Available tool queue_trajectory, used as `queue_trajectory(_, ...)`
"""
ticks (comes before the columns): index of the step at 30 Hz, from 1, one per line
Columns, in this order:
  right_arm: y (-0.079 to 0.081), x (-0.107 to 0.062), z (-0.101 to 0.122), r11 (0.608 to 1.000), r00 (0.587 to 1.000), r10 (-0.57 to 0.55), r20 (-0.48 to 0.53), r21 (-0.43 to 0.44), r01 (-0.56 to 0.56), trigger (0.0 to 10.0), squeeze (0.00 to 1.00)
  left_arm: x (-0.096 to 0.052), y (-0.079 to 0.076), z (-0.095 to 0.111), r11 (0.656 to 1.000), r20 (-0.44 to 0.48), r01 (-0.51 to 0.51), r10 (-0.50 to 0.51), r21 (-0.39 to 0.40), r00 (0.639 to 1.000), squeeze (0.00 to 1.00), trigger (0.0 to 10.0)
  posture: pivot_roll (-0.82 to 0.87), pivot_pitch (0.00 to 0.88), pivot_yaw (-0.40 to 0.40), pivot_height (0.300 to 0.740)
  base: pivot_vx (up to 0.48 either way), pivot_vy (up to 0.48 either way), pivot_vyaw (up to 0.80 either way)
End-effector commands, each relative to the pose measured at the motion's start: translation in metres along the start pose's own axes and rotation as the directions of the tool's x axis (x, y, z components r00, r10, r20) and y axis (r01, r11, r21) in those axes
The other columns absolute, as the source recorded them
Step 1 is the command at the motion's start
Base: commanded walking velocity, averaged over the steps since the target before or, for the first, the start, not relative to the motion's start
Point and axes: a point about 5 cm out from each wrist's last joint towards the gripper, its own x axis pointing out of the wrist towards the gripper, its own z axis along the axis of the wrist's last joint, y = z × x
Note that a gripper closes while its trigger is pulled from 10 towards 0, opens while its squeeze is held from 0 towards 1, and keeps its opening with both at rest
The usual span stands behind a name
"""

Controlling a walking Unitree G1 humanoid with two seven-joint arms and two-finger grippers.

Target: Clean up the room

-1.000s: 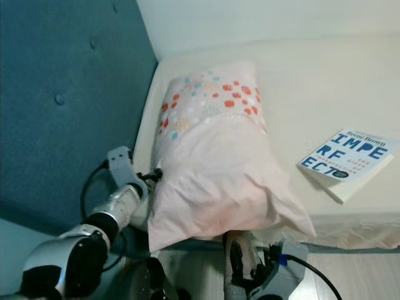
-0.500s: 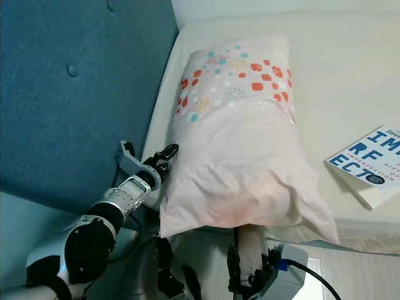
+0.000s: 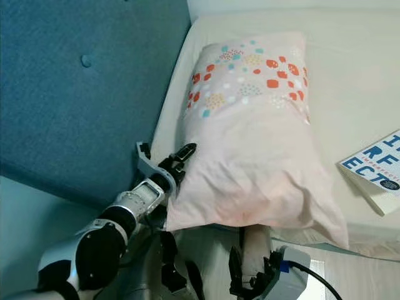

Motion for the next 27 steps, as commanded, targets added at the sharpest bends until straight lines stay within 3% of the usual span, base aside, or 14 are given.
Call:
queue_trajectory(1,-0.001,-0.003,-0.007,1.000,0.999,-0.011,-0.038,0.020,0.012,10.0,0.00,0.000,-0.001,-0.018,1.000,-0.047,0.024,-0.025,-0.018,0.999,0.00,10.0,-0.32,0.460,0.177,0.611,0.000,0.000,0.00)
queue_trajectory(5,-0.001,-0.004,-0.009,1.000,0.999,-0.015,-0.043,0.023,0.016,10.0,0.00,0.007,-0.012,-0.024,0.996,-0.067,0.083,-0.084,-0.017,0.994,0.00,10.0,-0.33,0.458,0.179,0.611,0.000,0.000,0.00)
queue_trajectory(6,-0.001,-0.004,-0.009,1.000,0.999,-0.016,-0.044,0.024,0.017,10.0,0.00,0.008,-0.015,-0.026,0.995,-0.072,0.094,-0.095,-0.016,0.993,0.00,4.2,-0.33,0.458,0.179,0.611,0.000,0.000,0.00)
queue_trajectory(7,-0.001,-0.004,-0.009,1.000,0.999,-0.016,-0.044,0.024,0.017,10.0,0.00,0.008,-0.015,-0.026,0.995,-0.072,0.094,-0.095,-0.016,0.993,0.00,4.2,-0.33,0.458,0.179,0.611,0.000,0.000,0.00)
queue_trajectory(8,-0.002,-0.004,-0.009,1.000,0.999,-0.019,-0.045,0.024,0.020,10.0,0.00,0.012,-0.024,-0.033,0.990,-0.109,0.141,-0.139,0.014,0.984,0.00,0.0,-0.32,0.451,0.184,0.611,0.000,0.000,0.00)
queue_trajectory(10,-0.002,-0.004,-0.010,0.999,0.999,-0.021,-0.046,0.024,0.022,10.0,0.00,0.015,-0.030,-0.038,0.984,-0.136,0.174,-0.168,0.033,0.976,0.00,0.0,-0.32,0.451,0.184,0.611,0.000,0.000,0.00)
queue_trajectory(12,-0.003,-0.002,-0.008,0.999,0.999,-0.027,-0.041,0.023,0.028,10.0,0.00,0.018,-0.036,-0.050,0.969,-0.204,0.214,-0.186,0.125,0.961,0.00,0.0,-0.32,0.447,0.186,0.611,0.000,0.000,0.00)
queue_trajectory(18,-0.004,0.000,-0.005,0.999,0.999,-0.031,-0.028,0.022,0.032,10.0,0.00,0.018,-0.035,-0.052,0.952,-0.225,0.198,-0.146,0.232,0.963,0.00,0.0,-0.32,0.445,0.188,0.611,0.000,0.000,0.00)
queue_trajectory(23,-0.006,0.001,-0.004,0.999,0.999,-0.037,-0.021,0.022,0.038,10.0,0.00,0.022,-0.035,-0.039,0.913,-0.179,0.130,-0.064,0.387,0.982,0.00,0.0,-0.32,0.442,0.190,0.611,0.000,0.000,0.00)
queue_trajectory(25,-0.006,0.002,-0.003,0.999,0.999,-0.038,-0.019,0.022,0.038,10.0,0.00,0.024,-0.036,-0.026,0.872,-0.125,0.073,-0.014,0.484,0.992,0.00,0.0,-0.32,0.439,0.189,0.611,0.000,0.000,0.00)
queue_trajectory(26,-0.006,0.002,-0.003,0.999,0.999,-0.038,-0.019,0.022,0.038,10.0,0.00,0.024,-0.036,-0.026,0.872,-0.125,0.073,-0.014,0.484,0.992,0.00,0.0,-0.32,0.439,0.189,0.611,0.000,0.000,0.00)
queue_trajectory(27,-0.005,0.002,-0.003,0.999,0.999,-0.037,-0.017,0.025,0.037,10.0,0.00,0.025,-0.036,-0.015,0.840,-0.081,0.028,0.019,0.542,0.997,0.00,0.0,-0.32,0.439,0.191,0.611,0.000,0.000,0.00)
